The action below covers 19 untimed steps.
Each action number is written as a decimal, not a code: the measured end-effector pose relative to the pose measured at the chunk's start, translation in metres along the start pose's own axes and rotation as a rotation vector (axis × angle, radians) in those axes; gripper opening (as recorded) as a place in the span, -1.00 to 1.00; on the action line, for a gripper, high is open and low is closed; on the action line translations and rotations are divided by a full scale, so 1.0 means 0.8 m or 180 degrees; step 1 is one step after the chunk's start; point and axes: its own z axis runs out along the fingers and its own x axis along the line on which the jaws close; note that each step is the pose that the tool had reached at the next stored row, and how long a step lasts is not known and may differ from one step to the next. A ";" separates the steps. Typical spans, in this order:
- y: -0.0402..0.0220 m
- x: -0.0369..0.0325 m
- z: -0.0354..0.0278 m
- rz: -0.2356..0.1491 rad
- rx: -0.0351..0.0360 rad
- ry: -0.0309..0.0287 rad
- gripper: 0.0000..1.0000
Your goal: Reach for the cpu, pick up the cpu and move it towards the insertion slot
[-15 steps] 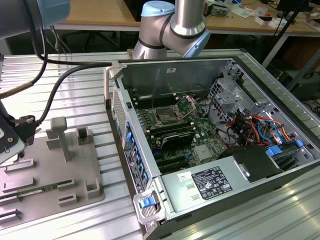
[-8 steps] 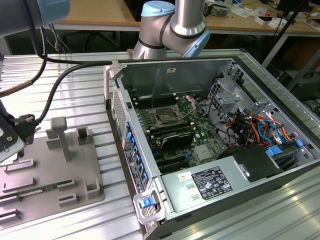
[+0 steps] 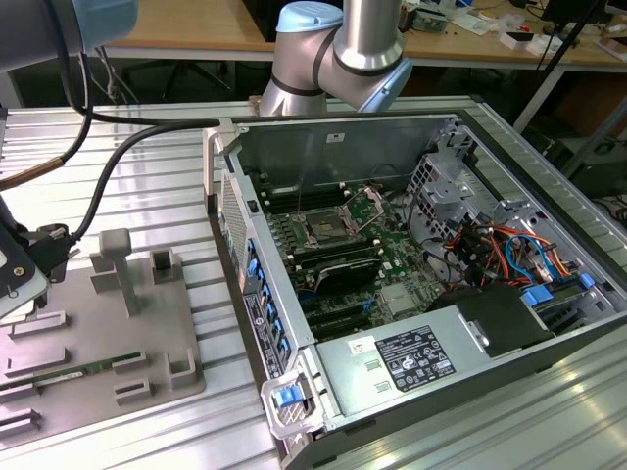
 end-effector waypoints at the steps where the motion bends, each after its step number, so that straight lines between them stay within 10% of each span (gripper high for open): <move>1: 0.0000 0.0000 -0.0001 0.0000 0.0000 0.0000 0.09; 19: 0.0015 0.0006 -0.0225 0.0000 0.0000 0.0000 0.09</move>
